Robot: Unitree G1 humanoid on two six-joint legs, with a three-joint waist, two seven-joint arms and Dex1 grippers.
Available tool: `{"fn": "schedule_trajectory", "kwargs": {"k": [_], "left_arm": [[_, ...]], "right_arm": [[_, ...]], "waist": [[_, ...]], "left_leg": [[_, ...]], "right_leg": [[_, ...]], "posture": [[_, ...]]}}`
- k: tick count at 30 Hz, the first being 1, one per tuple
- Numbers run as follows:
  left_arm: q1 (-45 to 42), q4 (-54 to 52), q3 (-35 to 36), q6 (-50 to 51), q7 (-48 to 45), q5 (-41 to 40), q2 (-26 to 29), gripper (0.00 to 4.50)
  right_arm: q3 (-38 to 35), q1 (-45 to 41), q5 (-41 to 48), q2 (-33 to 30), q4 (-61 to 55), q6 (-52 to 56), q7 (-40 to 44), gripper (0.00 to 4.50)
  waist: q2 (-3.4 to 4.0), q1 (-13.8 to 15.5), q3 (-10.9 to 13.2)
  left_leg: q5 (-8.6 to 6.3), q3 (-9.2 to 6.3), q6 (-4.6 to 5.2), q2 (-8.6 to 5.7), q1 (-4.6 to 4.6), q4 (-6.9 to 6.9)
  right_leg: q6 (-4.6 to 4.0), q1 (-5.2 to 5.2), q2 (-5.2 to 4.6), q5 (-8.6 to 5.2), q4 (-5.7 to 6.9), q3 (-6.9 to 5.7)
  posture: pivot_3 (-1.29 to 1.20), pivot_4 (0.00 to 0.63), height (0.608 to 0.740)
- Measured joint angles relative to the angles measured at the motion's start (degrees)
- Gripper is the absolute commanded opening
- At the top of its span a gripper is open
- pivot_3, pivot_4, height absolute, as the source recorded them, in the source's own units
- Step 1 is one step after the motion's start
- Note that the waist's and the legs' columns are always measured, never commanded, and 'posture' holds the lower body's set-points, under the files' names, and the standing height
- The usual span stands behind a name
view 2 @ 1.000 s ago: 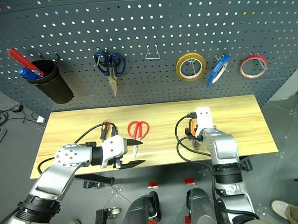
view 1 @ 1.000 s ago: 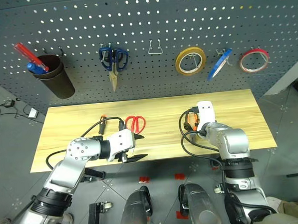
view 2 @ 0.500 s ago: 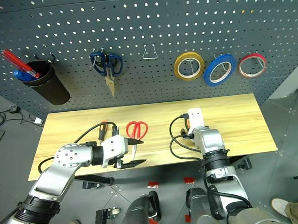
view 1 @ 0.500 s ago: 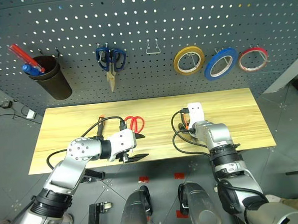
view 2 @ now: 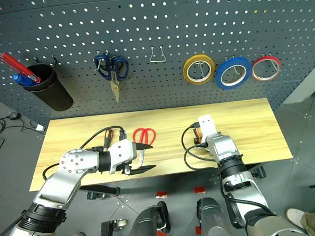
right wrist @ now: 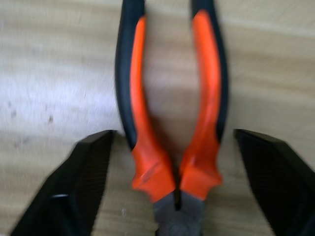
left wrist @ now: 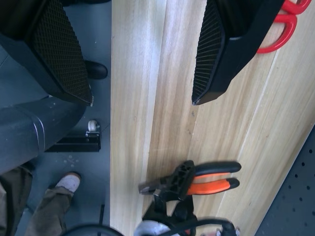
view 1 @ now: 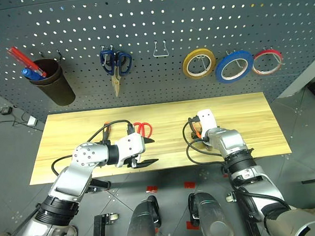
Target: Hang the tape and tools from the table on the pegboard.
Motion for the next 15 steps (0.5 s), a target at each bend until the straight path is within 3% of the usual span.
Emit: {"fn": "schedule_trajectory", "kwargs": {"k": [2, 9, 11, 15], "left_arm": [[0.1, 0.1, 0.5, 0.0, 0.0, 0.0, 0.0, 3.38], [1.2, 0.0, 5.3, 1.0, 2.7, -3.0, -1.4, 3.38], [2.3, -0.3, 8.0, 2.4, 4.6, -5.2, -2.2, 3.38], [8.6, -5.0, 19.2, 7.4, 10.9, -11.4, -3.2, 3.38]], "right_arm": [[0.0, -1.0, 0.0, 0.0, 1.6, -0.3, 0.4, 2.41], [0.9, -1.2, 0.0, 0.0, 2.4, -3.8, 1.2, 2.41], [0.3, 0.8, 0.6, 1.3, -3.0, -4.2, 1.1, 2.41], [-1.9, 8.8, 5.4, 6.6, -29.9, -5.3, 0.2, 2.41]], "waist": [[0.0, -0.1, 0.0], [-0.01, -0.2, 0.0], [-0.01, -0.2, 0.0], [-0.02, -0.3, 0.0]], "left_leg": [[0.0, 0.0, -0.01, 0.01, 0.0, 0.0], [0.01, 0.01, -0.01, 0.0, -0.01, 0.0], [0.01, 0.04, -0.01, 0.02, -0.02, -0.02], [-0.06, 0.12, -0.13, 0.31, -0.12, -0.02]], "right_leg": [[0.0, 0.0, 0.0, 0.0, 0.01, -0.01], [0.0, 0.0, -0.01, 0.0, 0.0, -0.01], [0.0, -0.04, -0.01, 0.0, 0.0, 0.03], [0.02, -0.18, 0.23, -0.01, -0.04, 0.06]], "posture": [[-0.22, 0.272, 0.74], [-0.22, 0.268, 0.74], [-0.22, 0.267, 0.74], [-0.22, 0.265, 0.74]]}}
